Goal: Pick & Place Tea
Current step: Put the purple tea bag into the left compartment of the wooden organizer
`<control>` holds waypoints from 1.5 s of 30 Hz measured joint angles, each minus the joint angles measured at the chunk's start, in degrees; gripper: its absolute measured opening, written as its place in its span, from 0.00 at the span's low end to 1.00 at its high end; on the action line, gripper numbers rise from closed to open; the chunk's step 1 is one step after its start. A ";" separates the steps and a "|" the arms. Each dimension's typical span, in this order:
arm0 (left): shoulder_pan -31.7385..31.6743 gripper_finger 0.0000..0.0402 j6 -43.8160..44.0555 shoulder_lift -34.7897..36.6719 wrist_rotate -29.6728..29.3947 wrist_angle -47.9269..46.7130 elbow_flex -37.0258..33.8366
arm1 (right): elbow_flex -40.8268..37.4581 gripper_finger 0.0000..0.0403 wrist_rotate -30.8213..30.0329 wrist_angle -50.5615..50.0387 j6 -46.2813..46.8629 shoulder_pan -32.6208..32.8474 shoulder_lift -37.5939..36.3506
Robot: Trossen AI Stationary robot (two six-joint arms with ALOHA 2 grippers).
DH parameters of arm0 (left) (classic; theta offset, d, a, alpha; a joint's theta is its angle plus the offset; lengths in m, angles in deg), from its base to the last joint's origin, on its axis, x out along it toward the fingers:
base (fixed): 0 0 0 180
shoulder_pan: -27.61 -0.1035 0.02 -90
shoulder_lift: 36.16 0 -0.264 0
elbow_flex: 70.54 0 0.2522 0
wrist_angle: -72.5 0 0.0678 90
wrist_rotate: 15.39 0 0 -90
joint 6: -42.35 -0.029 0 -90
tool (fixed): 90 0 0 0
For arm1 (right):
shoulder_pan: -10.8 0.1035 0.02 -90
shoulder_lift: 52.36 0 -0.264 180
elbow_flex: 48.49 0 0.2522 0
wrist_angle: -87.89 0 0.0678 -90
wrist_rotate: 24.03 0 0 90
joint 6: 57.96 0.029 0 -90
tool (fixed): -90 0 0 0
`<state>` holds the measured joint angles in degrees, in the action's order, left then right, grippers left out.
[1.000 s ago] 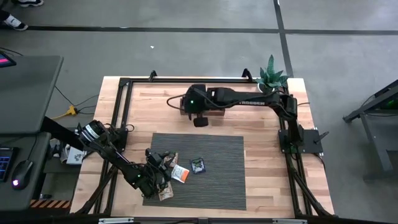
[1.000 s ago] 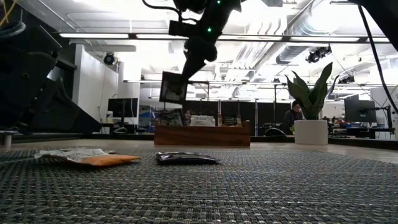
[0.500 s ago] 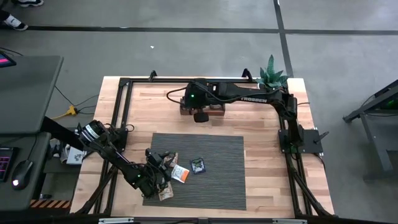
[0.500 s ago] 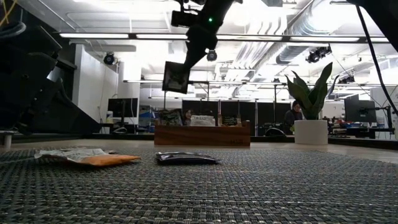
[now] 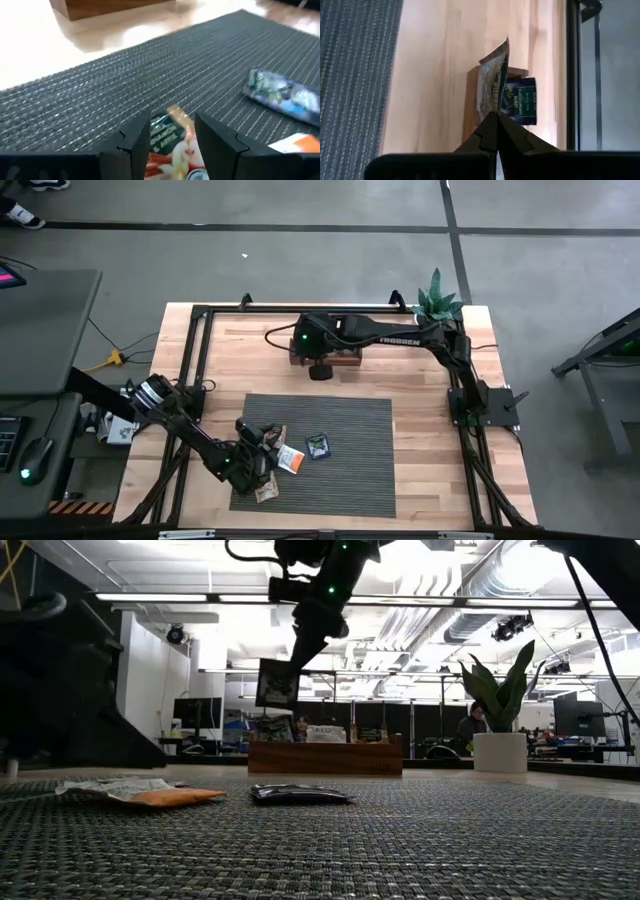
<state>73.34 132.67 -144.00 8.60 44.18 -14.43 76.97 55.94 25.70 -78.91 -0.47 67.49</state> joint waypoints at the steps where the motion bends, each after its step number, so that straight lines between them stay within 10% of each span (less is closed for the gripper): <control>1: 0.02 0.38 0.00 -0.36 0.18 0.22 -0.02 | 0.00 0.00 0.02 0.23 0.07 -0.24 0.00; 45: 0.00 0.38 -1.33 -0.82 1.15 1.13 0.00 | -0.06 0.00 7.71 3.80 -2.03 -6.30 7.51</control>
<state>73.34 131.34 -144.82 9.75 45.31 -14.43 76.92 63.66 29.50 -80.93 -6.76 75.01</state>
